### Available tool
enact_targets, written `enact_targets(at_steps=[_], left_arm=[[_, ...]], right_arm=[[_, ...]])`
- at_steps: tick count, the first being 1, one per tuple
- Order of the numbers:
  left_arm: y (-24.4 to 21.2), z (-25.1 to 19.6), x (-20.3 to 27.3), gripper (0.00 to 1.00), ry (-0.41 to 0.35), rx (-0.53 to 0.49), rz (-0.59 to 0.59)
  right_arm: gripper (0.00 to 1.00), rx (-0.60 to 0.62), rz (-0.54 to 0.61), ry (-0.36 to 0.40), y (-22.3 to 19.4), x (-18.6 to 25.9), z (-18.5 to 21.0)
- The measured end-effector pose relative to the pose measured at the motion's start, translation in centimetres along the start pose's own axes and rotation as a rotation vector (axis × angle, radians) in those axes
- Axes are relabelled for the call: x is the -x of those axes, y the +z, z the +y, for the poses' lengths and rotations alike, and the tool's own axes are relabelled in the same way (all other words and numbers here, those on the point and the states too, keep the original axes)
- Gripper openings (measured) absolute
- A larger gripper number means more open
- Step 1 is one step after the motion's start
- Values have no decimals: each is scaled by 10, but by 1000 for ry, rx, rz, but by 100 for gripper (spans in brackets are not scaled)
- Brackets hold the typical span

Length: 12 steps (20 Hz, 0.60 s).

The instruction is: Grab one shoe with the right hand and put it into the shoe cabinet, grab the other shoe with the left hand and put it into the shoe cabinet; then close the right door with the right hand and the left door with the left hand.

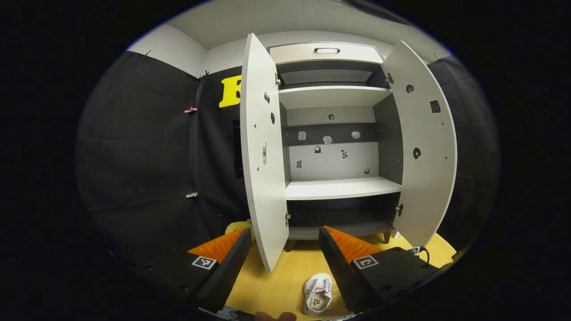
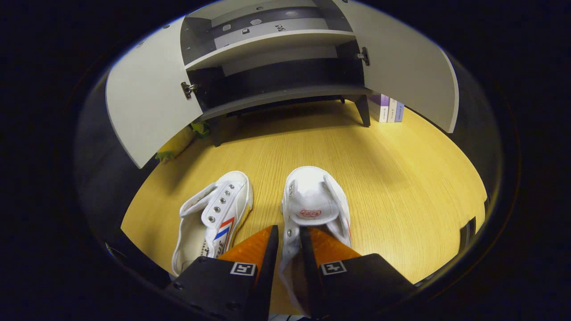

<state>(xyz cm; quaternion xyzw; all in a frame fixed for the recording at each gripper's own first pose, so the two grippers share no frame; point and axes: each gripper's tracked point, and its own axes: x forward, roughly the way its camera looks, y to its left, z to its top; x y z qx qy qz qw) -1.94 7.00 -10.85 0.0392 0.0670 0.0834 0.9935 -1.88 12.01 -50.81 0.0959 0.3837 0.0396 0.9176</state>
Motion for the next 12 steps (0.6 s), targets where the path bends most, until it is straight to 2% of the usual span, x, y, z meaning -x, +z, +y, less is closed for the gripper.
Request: enact_targets(at_steps=[3,4,5,6,7,8,10,12], left_arm=[[-3,5,-2,94,7,-2,4],[-3,8,-2,94,10,-4,5],[-3,11,-3,94,14,-7,5],[-3,14,-4,94,18,-10,5],[-4,17,-4,94,20,-12,7],[-4,19,-4,95,22,-12,9],[-4,23,-4,94,25,-7,9],[-5,26,-4,94,25,-1,11]], right_arm=[[41,20,-16,-31,-2,-17,-5],[19,18,-38,-42,0,-19,-4],[19,17,-39,-37,-6,-32,-3],[13,25,-44,-30,-1,-19,0],[13,31,-50,-16,0,-26,-1],[8,25,-38,-4,1,-24,-1],[10,-3,-28,12,8,-21,-2],[5,16,-44,25,23,-13,-6]])
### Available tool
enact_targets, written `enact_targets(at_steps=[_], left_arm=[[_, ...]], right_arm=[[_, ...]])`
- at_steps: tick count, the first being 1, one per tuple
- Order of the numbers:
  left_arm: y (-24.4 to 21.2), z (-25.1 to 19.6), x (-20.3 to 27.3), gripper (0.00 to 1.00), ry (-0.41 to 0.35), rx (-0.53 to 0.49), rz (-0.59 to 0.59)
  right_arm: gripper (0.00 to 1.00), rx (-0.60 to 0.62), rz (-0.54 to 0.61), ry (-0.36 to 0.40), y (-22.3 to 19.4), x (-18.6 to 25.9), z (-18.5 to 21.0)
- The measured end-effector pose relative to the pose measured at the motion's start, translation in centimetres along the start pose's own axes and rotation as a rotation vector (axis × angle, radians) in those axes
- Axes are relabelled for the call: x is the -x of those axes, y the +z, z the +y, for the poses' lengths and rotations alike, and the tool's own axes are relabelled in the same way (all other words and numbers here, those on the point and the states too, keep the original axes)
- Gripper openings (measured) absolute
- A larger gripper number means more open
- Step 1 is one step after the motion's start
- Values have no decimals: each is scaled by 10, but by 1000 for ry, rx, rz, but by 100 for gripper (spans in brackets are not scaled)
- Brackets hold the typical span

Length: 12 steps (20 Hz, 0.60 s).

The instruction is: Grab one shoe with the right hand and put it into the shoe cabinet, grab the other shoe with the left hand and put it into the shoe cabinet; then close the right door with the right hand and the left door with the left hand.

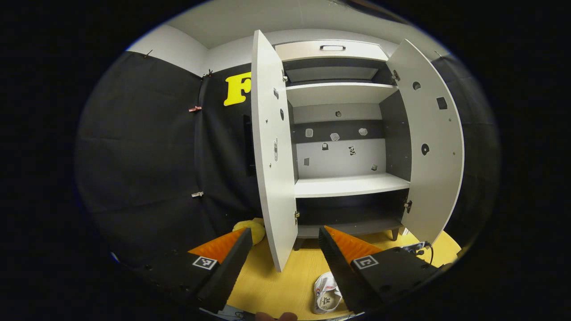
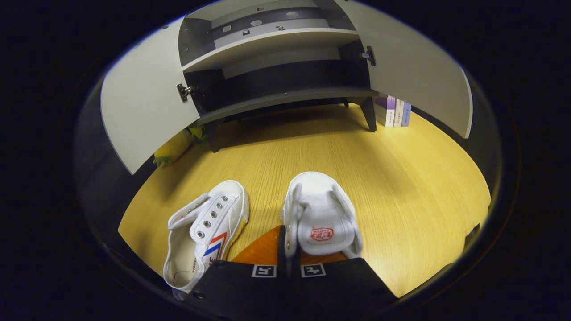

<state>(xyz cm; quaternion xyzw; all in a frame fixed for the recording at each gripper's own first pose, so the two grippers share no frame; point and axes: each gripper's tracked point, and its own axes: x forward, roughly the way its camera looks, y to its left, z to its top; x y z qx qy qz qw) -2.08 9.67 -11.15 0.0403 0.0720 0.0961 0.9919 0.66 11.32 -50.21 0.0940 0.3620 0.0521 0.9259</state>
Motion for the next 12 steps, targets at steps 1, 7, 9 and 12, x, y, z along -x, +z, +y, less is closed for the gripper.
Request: enact_targets(at_steps=[1,7,9,12], left_arm=[[1,1,0,94,1,3,-1],[18,3,-3,94,-11,13,-18],[22,3,-4,94,-18,18,-19],[27,-2,-8,94,-39,39,-22]], right_arm=[[5,0,-6,17,7,7,2],[5,-50,-57,83,74,61,16],[5,-43,-78,100,105,81,23],[5,-24,-125,111,157,110,36]])
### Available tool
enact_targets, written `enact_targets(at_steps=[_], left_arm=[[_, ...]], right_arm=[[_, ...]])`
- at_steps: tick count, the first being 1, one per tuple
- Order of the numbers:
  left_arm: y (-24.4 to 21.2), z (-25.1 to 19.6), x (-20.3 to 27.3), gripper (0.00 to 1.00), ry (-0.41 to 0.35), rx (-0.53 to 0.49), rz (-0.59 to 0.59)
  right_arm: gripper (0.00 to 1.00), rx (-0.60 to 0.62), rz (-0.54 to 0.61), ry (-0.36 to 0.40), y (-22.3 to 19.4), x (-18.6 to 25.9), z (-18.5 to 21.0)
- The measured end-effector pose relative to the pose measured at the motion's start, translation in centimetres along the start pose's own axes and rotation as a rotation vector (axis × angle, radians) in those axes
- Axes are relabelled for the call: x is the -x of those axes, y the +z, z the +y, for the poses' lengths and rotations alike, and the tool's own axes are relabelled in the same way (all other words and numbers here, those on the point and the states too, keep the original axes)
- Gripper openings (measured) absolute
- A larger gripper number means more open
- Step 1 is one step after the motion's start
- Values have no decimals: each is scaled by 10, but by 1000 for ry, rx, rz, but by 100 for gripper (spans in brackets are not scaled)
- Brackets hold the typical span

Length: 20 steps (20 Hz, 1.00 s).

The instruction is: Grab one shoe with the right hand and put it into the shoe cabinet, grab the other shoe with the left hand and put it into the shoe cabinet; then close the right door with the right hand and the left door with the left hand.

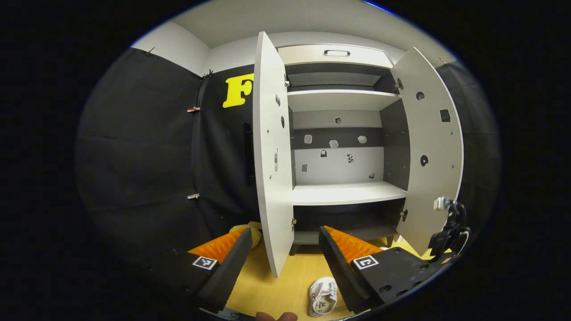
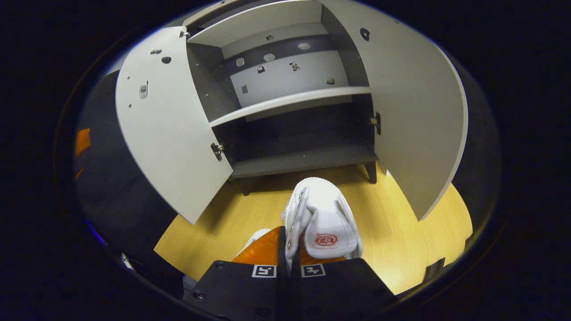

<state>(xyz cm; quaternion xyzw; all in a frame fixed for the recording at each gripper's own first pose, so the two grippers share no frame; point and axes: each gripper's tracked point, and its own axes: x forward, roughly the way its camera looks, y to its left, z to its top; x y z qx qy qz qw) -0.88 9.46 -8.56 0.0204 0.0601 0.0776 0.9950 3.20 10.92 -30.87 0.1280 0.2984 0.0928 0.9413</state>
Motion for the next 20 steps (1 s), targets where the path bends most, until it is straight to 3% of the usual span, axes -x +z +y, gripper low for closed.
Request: enact_targets(at_steps=[5,10,15,20], left_arm=[[13,-10,-6,94,-42,11,-21],[20,-22,-10,94,-89,8,-48],[11,-28,-13,94,-115,29,-35],[6,-17,-16,94,-94,49,-20]], right_arm=[[5,-8,-80,30,99,17,29],[5,62,-148,22,194,-8,46],[5,122,-188,-38,271,-78,40],[5,219,-158,-169,314,-164,-1]])
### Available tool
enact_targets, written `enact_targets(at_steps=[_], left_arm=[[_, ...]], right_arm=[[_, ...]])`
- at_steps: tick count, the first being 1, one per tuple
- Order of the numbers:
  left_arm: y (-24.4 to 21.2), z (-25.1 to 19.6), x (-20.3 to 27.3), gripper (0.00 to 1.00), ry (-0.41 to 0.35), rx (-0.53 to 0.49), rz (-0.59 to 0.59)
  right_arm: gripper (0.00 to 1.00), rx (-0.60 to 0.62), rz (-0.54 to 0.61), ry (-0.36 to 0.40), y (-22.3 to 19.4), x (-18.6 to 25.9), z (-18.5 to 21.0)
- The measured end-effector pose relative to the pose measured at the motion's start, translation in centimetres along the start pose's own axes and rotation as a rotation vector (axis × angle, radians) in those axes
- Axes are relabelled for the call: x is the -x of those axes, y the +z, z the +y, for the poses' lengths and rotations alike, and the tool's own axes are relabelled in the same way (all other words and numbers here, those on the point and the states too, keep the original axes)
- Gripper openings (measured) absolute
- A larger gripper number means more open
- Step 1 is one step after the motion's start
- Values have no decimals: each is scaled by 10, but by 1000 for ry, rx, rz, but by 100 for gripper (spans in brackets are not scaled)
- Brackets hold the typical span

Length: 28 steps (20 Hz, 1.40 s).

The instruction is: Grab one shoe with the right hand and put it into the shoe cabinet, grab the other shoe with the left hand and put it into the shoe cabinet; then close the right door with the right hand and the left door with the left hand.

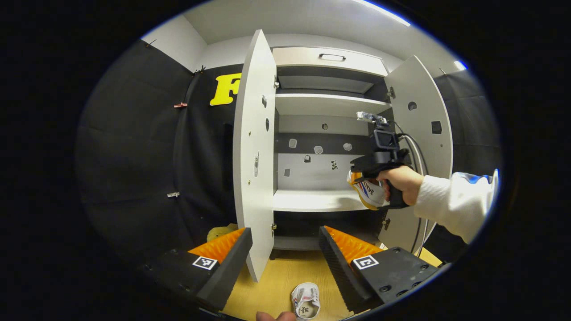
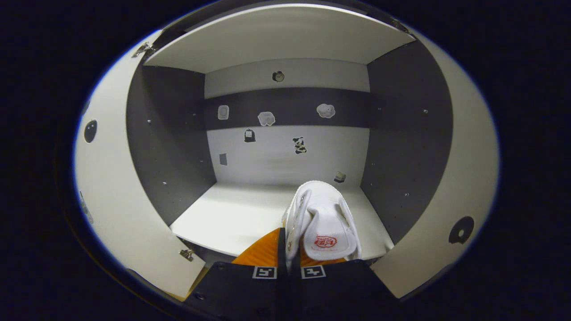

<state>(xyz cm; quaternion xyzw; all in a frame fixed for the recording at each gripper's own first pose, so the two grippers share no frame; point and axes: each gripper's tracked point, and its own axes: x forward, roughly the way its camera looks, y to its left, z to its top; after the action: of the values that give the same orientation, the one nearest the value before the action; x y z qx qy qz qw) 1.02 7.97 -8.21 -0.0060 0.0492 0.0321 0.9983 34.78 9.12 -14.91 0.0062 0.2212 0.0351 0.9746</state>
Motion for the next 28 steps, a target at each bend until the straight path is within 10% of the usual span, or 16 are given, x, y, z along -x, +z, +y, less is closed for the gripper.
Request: enact_targets(at_steps=[9,19,24,28], left_arm=[[-5,7,-4,95,51,7,21],[-11,0,-8,95,57,17,41],[-7,-4,-5,95,39,17,26],[-4,-1,-3,95,30,26,16]], right_arm=[[5,148,107,-129,16,-137,-44],[15,96,229,-142,-22,-164,-44],[66,11,176,-100,-13,-137,-30],[88,-11,76,-80,4,-97,-18]])
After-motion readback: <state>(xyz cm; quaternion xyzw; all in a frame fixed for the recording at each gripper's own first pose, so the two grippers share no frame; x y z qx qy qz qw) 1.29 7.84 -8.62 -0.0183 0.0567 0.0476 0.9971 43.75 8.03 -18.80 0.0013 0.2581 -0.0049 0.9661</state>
